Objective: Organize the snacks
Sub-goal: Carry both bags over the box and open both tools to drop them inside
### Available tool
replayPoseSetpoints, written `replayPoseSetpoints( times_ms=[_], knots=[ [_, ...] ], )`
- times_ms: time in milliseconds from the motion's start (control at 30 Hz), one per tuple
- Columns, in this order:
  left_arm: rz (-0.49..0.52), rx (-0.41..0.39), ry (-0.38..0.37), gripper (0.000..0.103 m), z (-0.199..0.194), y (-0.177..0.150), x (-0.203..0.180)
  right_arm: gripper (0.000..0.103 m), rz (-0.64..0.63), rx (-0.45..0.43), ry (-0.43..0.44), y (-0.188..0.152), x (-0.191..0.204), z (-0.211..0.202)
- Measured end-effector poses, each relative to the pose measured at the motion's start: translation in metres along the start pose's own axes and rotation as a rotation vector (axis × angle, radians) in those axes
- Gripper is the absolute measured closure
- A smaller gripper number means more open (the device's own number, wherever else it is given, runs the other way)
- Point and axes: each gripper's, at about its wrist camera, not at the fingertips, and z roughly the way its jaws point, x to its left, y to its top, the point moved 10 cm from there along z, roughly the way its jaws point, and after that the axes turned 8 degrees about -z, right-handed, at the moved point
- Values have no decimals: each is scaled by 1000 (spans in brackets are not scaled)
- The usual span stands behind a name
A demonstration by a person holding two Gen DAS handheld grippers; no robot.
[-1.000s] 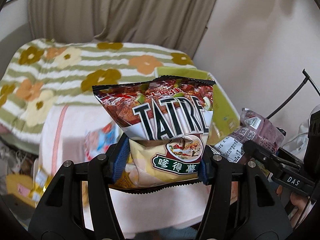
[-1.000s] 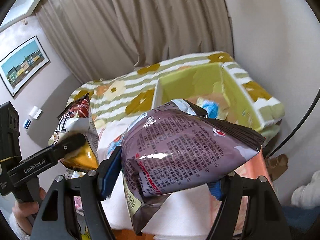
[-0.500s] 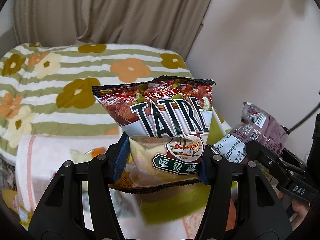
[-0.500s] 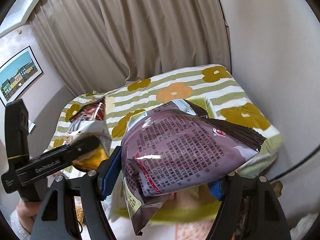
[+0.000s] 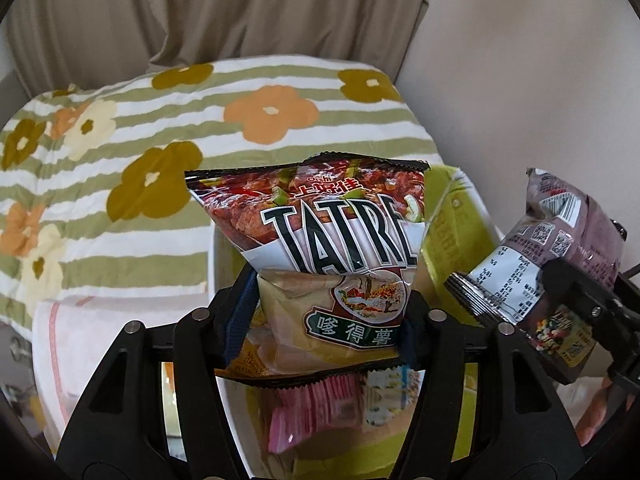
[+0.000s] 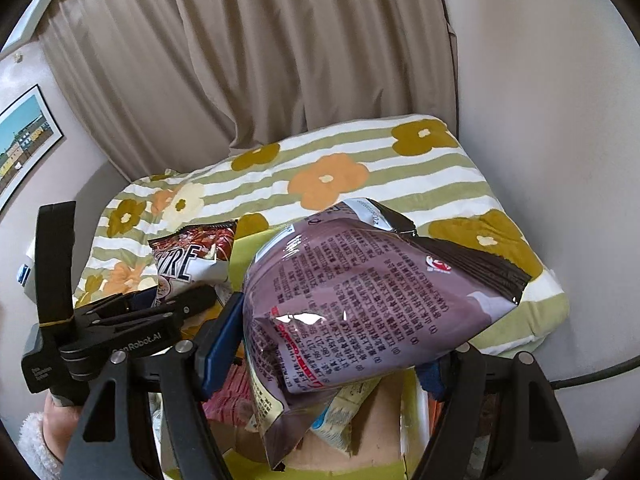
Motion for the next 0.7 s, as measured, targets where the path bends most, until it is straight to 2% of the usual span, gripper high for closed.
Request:
replayPoseSetpoints(
  times_ms=[67, 100, 167, 233, 500, 700],
  knots=[
    [23, 12, 24, 36, 8, 1, 0, 33, 13, 10, -1, 0, -2, 5],
    [32, 14, 43, 21, 11, 2, 1, 33, 17, 15, -1, 2, -4, 8],
    [34, -11, 50, 9, 12, 6, 2, 33, 17, 22, -6, 1, -4, 11],
    [22, -29, 43, 5, 9, 9, 3, 33, 22, 26, -11, 2, -6, 14],
    [46, -4, 73, 5, -3, 0, 15, 33, 15, 58, -34, -1, -4, 19],
    [-33, -9, 46, 5, -26, -14, 34, 32, -39, 97, -55, 1, -1, 29]
  ],
)
